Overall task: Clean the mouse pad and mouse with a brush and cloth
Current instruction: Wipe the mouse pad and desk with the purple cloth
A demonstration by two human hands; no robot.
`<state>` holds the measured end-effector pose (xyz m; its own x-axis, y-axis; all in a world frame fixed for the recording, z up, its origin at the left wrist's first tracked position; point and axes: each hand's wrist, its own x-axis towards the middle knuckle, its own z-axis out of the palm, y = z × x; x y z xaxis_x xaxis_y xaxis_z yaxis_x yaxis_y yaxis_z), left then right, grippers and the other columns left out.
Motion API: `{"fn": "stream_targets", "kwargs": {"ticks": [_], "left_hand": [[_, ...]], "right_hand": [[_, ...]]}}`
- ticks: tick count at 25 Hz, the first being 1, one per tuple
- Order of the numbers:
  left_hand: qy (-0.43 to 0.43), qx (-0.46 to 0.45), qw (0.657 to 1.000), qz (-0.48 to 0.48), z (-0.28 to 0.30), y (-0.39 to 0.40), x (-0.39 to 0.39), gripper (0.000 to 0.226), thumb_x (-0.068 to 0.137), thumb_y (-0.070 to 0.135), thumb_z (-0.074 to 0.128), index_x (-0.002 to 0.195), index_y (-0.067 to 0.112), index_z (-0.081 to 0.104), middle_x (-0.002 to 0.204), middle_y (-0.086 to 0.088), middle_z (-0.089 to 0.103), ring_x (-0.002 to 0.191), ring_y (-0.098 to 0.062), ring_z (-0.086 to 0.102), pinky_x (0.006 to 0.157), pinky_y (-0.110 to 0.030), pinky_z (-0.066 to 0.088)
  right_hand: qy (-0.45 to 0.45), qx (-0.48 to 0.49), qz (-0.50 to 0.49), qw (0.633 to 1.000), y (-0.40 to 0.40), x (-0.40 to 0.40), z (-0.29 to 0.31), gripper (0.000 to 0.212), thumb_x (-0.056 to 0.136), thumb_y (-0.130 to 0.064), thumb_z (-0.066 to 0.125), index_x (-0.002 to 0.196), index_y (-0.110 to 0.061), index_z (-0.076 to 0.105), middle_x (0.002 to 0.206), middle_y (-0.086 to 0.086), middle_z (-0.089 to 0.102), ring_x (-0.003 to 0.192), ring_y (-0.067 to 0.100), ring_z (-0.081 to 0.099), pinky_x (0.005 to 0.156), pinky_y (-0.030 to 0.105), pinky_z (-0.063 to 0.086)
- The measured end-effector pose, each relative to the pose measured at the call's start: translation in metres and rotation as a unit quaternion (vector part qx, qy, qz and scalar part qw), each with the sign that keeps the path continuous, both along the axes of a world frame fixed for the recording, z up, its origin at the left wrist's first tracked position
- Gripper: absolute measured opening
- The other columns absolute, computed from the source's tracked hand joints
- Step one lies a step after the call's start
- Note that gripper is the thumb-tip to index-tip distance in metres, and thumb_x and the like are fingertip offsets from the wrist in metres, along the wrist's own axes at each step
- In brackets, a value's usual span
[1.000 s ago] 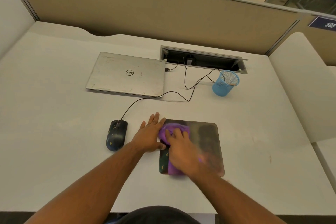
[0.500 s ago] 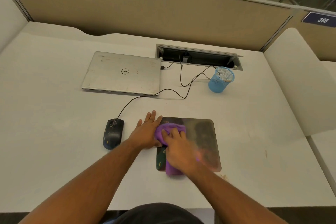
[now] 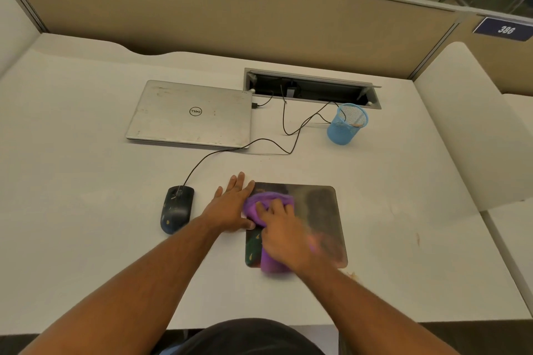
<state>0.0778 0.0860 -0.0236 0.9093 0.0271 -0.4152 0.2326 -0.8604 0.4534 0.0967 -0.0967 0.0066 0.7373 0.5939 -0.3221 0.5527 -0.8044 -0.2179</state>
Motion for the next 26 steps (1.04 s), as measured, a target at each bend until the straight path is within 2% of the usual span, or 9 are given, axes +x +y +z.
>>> {"fn": "stream_targets", "kwargs": {"ticks": [4,8,11,15,18,21,24,26], "left_hand": [[0.040,-0.006,0.999,-0.012,0.005,0.005,0.007,0.118,0.081,0.040,0.080,0.158,0.027,-0.008,0.163,-0.003,-0.026,0.150,-0.023,-0.021,0.120,-0.048,-0.004],[0.044,-0.008,0.999,0.011,0.006,0.001,0.011,0.102,0.090,0.030,0.072,0.159,0.027,-0.003,0.164,-0.003,-0.023,0.151,-0.024,-0.019,0.121,-0.050,-0.002],[0.032,-0.008,0.999,0.035,0.006,-0.004,0.012,0.084,0.098,0.026,0.060,0.159,0.027,0.002,0.166,-0.005,-0.019,0.152,-0.025,-0.017,0.121,-0.052,-0.001],[0.013,0.016,0.999,0.048,0.004,-0.010,0.009,0.087,0.096,0.031,0.063,0.160,0.026,0.003,0.166,-0.005,-0.017,0.152,-0.026,-0.014,0.120,-0.052,0.001],[0.008,0.024,0.999,0.046,0.003,-0.011,0.010,0.090,0.095,0.034,0.066,0.160,0.025,0.004,0.166,-0.006,-0.016,0.153,-0.027,-0.012,0.120,-0.052,0.004],[0.007,0.044,0.998,0.042,0.004,-0.012,0.012,0.092,0.093,0.032,0.069,0.160,0.022,0.007,0.167,-0.008,-0.012,0.153,-0.029,-0.009,0.121,-0.052,0.005],[-0.001,0.057,0.998,0.038,0.002,-0.013,0.013,0.092,0.091,0.034,0.070,0.160,0.022,0.010,0.167,-0.009,-0.010,0.153,-0.030,-0.007,0.121,-0.052,0.005],[-0.008,0.062,0.997,0.038,0.001,-0.011,0.013,0.091,0.091,0.035,0.070,0.159,0.023,0.012,0.167,-0.009,-0.009,0.153,-0.030,-0.007,0.121,-0.052,0.006]], "right_hand": [[-0.014,0.014,-0.020,1.000,-0.047,-0.010,-0.008,0.061,0.099,-0.033,0.046,0.157,-0.035,0.028,0.151,0.004,0.039,0.135,0.028,0.039,0.112,0.039,0.039],[-0.041,-0.019,-0.080,0.996,-0.039,0.024,-0.001,0.062,0.099,-0.024,0.045,0.159,-0.028,0.029,0.153,0.009,0.037,0.136,0.034,0.036,0.109,0.041,0.043],[-0.038,-0.006,-0.018,0.999,-0.020,-0.006,-0.002,0.062,0.098,-0.027,0.048,0.157,-0.030,0.030,0.151,0.006,0.038,0.133,0.032,0.037,0.109,0.041,0.041],[-0.010,0.018,0.054,0.998,-0.050,-0.056,-0.014,0.058,0.101,-0.033,0.052,0.155,-0.035,0.033,0.153,-0.002,0.041,0.138,0.027,0.039,0.118,0.040,0.032],[-0.008,0.036,-0.011,0.999,-0.075,-0.049,-0.015,0.054,0.102,-0.035,0.049,0.155,-0.038,0.035,0.154,-0.006,0.037,0.142,0.023,0.035,0.120,0.035,0.030],[-0.018,0.037,-0.094,0.995,-0.058,-0.019,-0.007,0.059,0.102,-0.027,0.050,0.158,-0.032,0.030,0.161,0.001,0.029,0.145,0.027,0.031,0.119,0.035,0.035],[-0.042,0.040,-0.020,0.998,-0.031,-0.035,-0.005,0.058,0.100,-0.026,0.051,0.156,-0.029,0.035,0.159,0.002,0.035,0.141,0.028,0.035,0.118,0.039,0.036],[-0.011,0.035,0.031,0.999,-0.038,-0.061,-0.010,0.056,0.101,-0.027,0.052,0.155,-0.031,0.037,0.159,-0.002,0.036,0.142,0.026,0.036,0.119,0.039,0.032]]}}
